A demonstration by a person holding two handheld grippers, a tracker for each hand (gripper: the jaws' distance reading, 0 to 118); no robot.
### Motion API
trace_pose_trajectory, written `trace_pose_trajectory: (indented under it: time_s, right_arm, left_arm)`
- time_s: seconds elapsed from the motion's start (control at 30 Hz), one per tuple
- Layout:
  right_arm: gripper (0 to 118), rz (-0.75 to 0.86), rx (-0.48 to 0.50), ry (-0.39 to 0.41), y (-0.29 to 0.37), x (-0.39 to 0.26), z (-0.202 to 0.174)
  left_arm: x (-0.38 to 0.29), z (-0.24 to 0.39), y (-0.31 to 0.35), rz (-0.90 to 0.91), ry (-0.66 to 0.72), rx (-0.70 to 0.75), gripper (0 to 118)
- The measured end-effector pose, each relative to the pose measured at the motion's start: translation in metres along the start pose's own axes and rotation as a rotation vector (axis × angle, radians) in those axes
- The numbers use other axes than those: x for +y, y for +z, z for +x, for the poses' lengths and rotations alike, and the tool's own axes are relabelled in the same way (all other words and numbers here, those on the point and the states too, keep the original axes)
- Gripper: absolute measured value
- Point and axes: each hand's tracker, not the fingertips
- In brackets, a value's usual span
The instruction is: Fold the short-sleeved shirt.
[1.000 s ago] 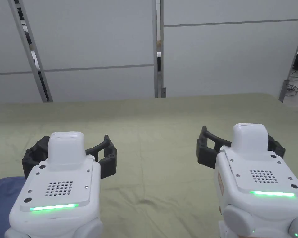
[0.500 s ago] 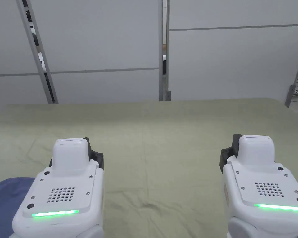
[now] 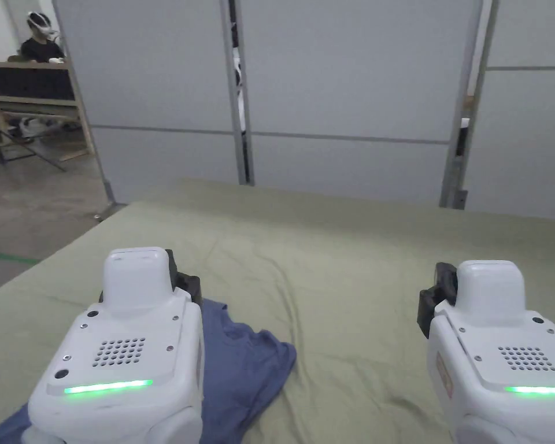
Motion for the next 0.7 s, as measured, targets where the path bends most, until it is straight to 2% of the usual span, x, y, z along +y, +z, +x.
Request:
trace_pose_trajectory:
  time_s: [0.13, 0.27, 0.57, 0.7]
  right_arm:
    - [0, -0.009, 0.113, 0.005, -0.006, 0.001, -0.038]
    - [0, -0.007, 0.173, 0.03, -0.008, 0.002, -0.066]
    - [0, -0.051, 0.213, 0.032, -0.018, -0.009, -0.085]
    - [0, -0.086, 0.209, 0.035, -0.028, -0.018, -0.084]
  left_arm:
    - [-0.001, -0.042, 0.01, -0.01, -0.007, 0.112, 3]
    - [-0.003, -0.066, 0.016, -0.026, 0.0, 0.164, 3]
    - [-0.017, -0.077, -0.001, -0.1, 0.022, 0.177, 3]
    - [-0.041, -0.079, -0.045, -0.239, 0.05, 0.125, 3]
